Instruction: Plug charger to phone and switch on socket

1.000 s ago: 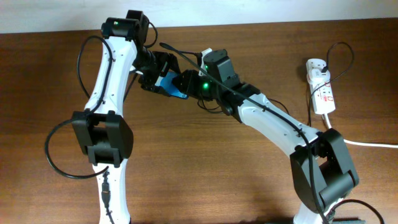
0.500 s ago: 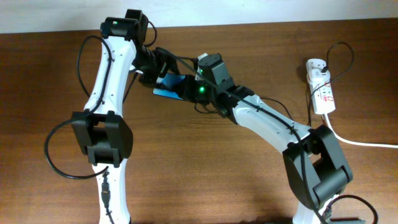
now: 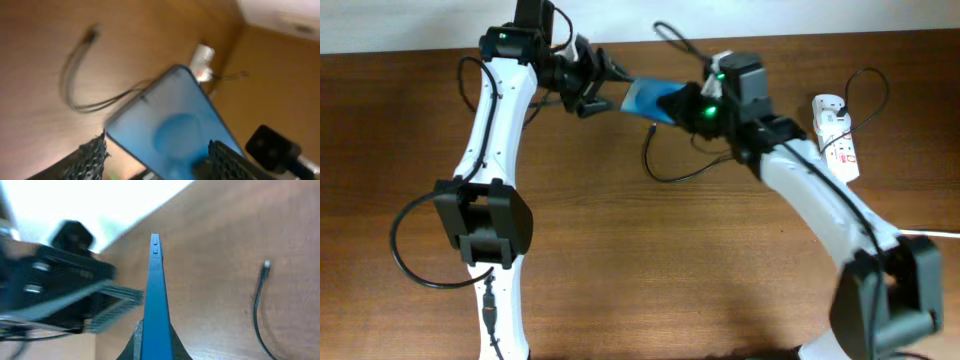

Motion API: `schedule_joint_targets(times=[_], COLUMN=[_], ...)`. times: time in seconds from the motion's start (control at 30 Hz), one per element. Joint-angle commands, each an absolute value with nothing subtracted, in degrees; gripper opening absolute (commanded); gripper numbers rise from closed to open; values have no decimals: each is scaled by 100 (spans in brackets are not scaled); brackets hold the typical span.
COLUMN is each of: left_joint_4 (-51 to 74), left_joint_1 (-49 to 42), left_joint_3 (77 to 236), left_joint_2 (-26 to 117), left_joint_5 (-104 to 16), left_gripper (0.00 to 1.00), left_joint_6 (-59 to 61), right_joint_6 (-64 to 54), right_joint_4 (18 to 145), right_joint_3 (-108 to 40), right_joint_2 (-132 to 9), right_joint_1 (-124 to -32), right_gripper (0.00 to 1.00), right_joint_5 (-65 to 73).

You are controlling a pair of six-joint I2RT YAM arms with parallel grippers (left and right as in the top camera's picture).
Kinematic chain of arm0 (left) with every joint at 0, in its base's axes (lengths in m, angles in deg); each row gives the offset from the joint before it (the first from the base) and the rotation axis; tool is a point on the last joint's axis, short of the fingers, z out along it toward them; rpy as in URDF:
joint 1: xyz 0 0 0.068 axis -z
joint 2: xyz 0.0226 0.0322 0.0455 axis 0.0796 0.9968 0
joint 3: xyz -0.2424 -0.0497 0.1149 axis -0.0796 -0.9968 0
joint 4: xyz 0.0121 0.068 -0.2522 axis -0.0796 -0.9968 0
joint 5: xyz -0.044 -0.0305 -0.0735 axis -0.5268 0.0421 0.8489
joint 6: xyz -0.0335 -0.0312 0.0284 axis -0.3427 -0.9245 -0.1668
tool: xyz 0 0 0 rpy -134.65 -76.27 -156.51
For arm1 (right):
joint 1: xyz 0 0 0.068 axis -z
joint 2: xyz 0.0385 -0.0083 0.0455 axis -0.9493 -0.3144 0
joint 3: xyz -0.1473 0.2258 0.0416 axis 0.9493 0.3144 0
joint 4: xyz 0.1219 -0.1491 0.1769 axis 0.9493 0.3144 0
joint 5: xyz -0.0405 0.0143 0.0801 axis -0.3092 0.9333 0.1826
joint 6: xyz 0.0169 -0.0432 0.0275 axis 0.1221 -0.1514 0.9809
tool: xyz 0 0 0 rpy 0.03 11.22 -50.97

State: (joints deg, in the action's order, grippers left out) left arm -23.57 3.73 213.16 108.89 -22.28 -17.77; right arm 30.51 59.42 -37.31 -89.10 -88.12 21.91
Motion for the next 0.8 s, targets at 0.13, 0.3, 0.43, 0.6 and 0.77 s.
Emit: schedule_joint_targets(times=[0.13, 0.3, 0.43, 0.6, 0.77], left_joint_4=[-517, 25, 340, 342, 377], left_joint_1=[239, 239, 242, 268, 327], left_joint_3=[21364, 21364, 21364, 21362, 21362], left_joint_2=[10886, 10886, 10886, 10886, 10886], left_joint_5=[283, 235, -147, -311, -394], left_gripper=[82, 87, 83, 61, 48], left_joint_6=[-1224, -2264, -3080, -3394, -3392], right_joint_6=[5789, 6294, 6642, 7212, 7341], right_joint_4=[4449, 3426, 3286, 3243, 3221], right_joint_3=[-3849, -3852, -3852, -3852, -3852], right_joint_2=[-8584, -9174, -9270, -9364, -9369], right_joint_1=[-8753, -9632, -9931, -10163, -10397], right_gripper=[4, 4, 4, 4, 4], right_joint_5=[477, -1129, -1623, -1621, -1621])
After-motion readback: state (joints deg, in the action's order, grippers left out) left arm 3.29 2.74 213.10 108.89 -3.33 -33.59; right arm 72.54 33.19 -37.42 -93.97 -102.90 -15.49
